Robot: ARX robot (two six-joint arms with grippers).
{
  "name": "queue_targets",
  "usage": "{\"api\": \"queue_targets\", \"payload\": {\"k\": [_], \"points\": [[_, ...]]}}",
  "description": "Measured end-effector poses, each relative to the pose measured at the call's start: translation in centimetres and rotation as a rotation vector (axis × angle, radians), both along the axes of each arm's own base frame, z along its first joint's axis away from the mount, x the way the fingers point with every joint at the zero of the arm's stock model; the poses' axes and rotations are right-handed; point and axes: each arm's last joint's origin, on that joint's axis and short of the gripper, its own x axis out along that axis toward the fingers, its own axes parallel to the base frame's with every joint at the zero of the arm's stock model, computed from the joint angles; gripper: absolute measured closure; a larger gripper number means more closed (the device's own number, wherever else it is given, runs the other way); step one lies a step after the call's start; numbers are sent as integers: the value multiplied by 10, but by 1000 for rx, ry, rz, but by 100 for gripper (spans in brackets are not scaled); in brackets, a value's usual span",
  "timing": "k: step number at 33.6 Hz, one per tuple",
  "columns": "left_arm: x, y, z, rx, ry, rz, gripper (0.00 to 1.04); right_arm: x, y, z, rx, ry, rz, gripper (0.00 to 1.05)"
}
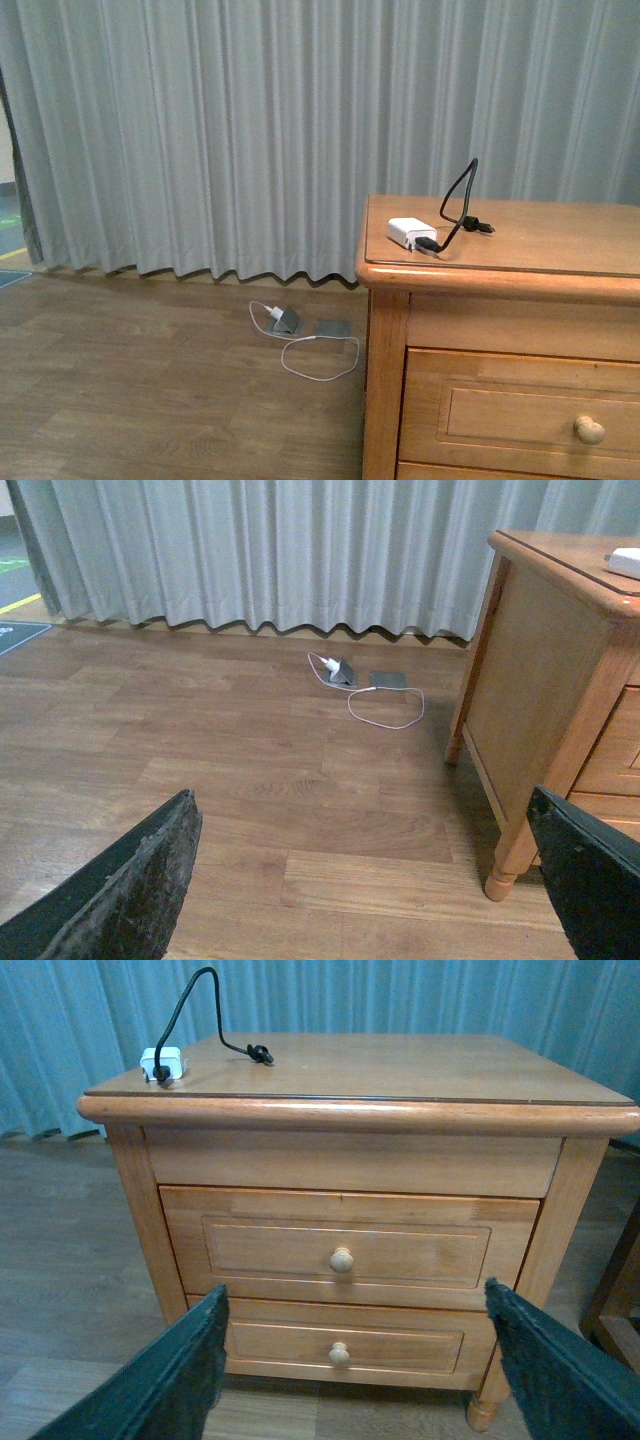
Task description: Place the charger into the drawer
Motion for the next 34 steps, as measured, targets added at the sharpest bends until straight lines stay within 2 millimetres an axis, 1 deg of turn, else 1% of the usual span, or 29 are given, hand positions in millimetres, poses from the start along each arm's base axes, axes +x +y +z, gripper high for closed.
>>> {"api": "queue_targets", "payload": {"k": [3,6,24,25,26,28,30,34], "points": [[0,0,0,0,0,0,6,0,0,0,1,0,0,7],[0,0,0,0,0,0,6,0,0,0,0,0,0,9],[0,0,0,0,0,0,6,0,0,0,0,0,0,9],[0,0,0,0,0,0,6,0,0,-1,-5,11,14,9],[0,0,0,0,0,0,6,0,0,-1,-35,65,68,9],[0,0,0,0,0,0,6,6,0,-3,-60,184,171,9],[0,0,0,0,0,0,6,18,-1,-3,-64,261,193,9],[0,0,0,0,0,0,6,57,-2,1,-58,349,182,9]]}}
